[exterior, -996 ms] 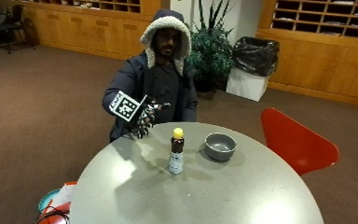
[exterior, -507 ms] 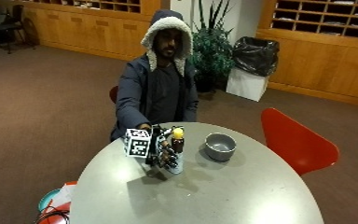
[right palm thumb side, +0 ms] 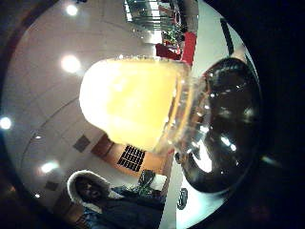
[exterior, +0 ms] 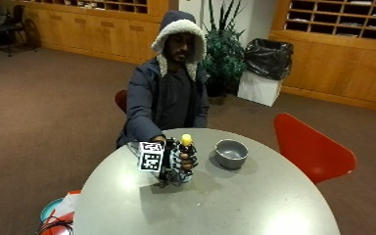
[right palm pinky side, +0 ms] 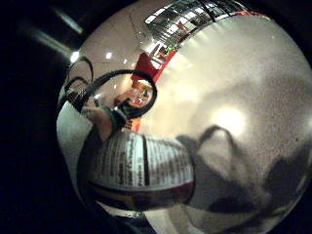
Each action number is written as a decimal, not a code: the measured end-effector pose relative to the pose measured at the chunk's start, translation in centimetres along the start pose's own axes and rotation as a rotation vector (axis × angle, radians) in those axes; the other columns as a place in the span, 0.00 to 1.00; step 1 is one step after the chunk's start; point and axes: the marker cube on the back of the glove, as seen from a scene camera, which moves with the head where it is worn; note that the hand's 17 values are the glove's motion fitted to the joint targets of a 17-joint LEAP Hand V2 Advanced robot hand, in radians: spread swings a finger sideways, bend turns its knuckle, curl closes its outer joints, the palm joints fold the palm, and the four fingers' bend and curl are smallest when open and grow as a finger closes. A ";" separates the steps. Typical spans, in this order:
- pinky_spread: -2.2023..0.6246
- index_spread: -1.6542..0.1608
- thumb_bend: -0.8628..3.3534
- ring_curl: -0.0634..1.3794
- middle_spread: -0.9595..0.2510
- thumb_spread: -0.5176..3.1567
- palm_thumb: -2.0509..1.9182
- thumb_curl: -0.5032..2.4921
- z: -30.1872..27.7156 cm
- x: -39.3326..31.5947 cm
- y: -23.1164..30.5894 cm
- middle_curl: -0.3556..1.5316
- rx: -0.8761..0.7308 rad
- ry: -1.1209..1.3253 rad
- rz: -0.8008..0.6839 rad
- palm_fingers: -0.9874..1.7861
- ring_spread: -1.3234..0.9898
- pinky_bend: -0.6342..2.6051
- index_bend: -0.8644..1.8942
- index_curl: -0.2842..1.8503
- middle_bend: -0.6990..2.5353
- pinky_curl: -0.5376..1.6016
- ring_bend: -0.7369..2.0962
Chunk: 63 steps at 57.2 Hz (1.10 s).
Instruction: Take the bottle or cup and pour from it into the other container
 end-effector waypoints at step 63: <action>0.73 0.74 0.20 0.35 0.58 0.17 0.77 0.43 3.6 -17.0 2.1 0.47 -0.145 0.897 -0.363 0.83 0.48 0.32 0.39 0.39 0.38 0.43 0.49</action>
